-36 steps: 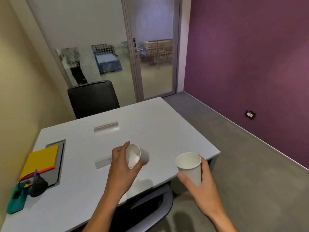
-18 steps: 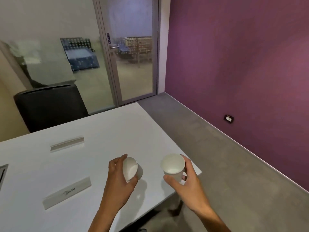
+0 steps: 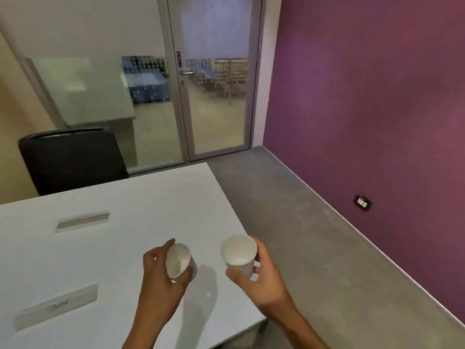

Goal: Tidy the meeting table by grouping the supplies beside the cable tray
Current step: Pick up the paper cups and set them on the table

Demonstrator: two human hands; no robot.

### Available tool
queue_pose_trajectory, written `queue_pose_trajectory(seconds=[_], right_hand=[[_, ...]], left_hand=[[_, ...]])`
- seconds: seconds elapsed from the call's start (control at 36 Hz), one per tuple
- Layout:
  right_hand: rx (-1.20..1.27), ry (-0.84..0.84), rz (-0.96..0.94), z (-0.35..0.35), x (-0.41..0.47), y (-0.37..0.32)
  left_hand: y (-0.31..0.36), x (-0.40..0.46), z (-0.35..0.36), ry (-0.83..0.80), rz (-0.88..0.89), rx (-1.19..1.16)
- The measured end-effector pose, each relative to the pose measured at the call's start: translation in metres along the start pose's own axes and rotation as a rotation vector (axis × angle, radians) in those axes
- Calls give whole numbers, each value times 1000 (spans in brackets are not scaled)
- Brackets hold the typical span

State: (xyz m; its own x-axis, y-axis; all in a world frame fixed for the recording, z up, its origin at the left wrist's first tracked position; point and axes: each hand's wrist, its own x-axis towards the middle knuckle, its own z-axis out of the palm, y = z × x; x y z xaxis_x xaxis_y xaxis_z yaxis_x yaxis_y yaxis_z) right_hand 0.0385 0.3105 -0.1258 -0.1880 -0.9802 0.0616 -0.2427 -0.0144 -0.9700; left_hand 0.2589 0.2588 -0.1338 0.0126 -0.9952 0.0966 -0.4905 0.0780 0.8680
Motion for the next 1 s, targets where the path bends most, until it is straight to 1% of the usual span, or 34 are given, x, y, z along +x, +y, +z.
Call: queue_pose_trajectory(seconds=[0.11, 0.22, 0.33, 0.5, 0.69, 0.81, 1.0], right_hand=[[21, -70, 18, -22, 21, 14], [23, -173, 3, -29, 36, 23], [44, -272, 4, -20, 45, 28], [65, -376, 41, 9, 59, 37], [41, -434, 57, 38, 83, 42], [-9, -438, 77, 55, 108, 42], [-75, -486, 78, 84, 145, 41]], left_hand=[[9, -9, 20, 98, -61, -35], [11, -22, 27, 217, -134, -36], [4, -34, 25, 303, -189, -25], [-23, -33, 12, 397, -276, 20], [-72, -2, -1, 394, -364, 143], [-109, 21, -5, 390, -429, 183], [-169, 51, -12, 372, -611, 179]])
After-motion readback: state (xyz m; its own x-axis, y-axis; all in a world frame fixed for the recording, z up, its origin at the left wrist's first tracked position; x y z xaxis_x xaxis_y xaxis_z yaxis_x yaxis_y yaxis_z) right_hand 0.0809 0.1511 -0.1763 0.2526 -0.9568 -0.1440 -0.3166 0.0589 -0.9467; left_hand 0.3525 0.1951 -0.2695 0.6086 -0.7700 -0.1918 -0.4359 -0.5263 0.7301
